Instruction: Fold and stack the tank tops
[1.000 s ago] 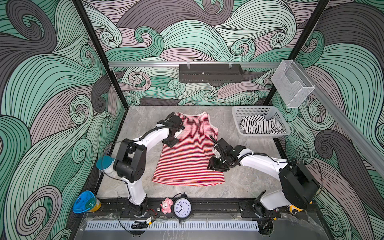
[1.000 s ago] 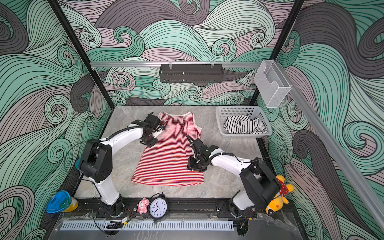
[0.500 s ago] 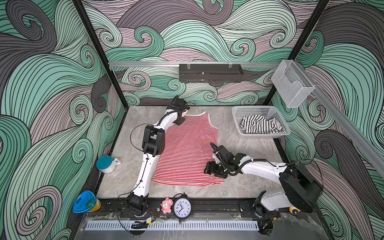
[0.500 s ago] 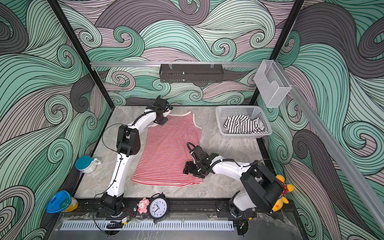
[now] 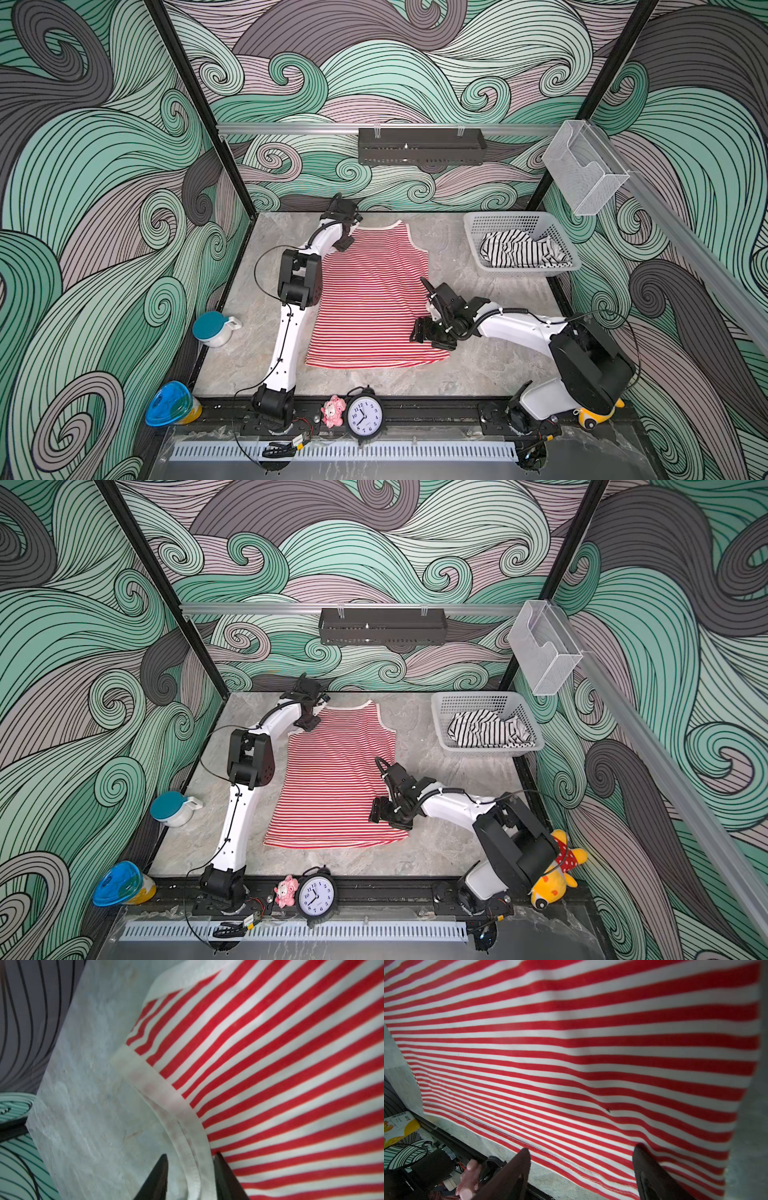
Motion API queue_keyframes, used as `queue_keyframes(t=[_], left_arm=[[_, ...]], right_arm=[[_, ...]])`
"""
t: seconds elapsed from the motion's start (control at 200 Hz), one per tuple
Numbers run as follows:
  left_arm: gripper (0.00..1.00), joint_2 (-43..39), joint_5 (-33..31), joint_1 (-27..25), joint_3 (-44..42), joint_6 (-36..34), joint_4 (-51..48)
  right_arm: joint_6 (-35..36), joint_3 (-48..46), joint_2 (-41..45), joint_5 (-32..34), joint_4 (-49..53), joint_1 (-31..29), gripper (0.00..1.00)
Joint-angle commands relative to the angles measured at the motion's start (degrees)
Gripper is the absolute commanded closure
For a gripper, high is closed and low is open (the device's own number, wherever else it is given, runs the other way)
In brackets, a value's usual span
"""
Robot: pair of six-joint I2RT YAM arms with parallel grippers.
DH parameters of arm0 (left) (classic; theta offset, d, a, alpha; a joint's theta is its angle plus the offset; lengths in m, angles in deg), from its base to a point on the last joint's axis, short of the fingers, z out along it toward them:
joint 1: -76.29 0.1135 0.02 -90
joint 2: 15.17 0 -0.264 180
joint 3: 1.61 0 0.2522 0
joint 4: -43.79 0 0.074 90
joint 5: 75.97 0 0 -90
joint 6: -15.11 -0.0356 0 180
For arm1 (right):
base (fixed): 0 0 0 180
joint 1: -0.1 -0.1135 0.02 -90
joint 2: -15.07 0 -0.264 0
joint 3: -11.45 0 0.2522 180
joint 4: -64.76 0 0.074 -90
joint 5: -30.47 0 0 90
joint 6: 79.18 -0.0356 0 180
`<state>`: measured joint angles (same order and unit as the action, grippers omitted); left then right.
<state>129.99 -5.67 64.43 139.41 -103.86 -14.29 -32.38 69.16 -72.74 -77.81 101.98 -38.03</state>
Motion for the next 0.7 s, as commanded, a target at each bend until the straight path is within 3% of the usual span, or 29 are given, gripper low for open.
queue_keyframes(t=[0.0,0.28,0.501,0.696], left_arm=[[0.62,-3.68,-1.24,3.25,-8.29,1.11,-2.9],[0.63,-23.06,-2.02,4.91,-41.01,0.55,9.25],[0.63,-30.59,-2.22,5.29,-51.28,7.62,5.19],[0.64,-36.46,2.54,4.1,-57.49,11.39,1.71]], right_arm=[[6.77,1.01,-4.69,4.78,8.53,4.08,0.21],[15.79,17.67,-18.61,6.07,12.34,10.15,0.21],[20.19,35.64,-28.31,10.25,19.12,15.62,0.21],[22.63,56.28,-38.52,6.43,25.1,17.12,0.21]])
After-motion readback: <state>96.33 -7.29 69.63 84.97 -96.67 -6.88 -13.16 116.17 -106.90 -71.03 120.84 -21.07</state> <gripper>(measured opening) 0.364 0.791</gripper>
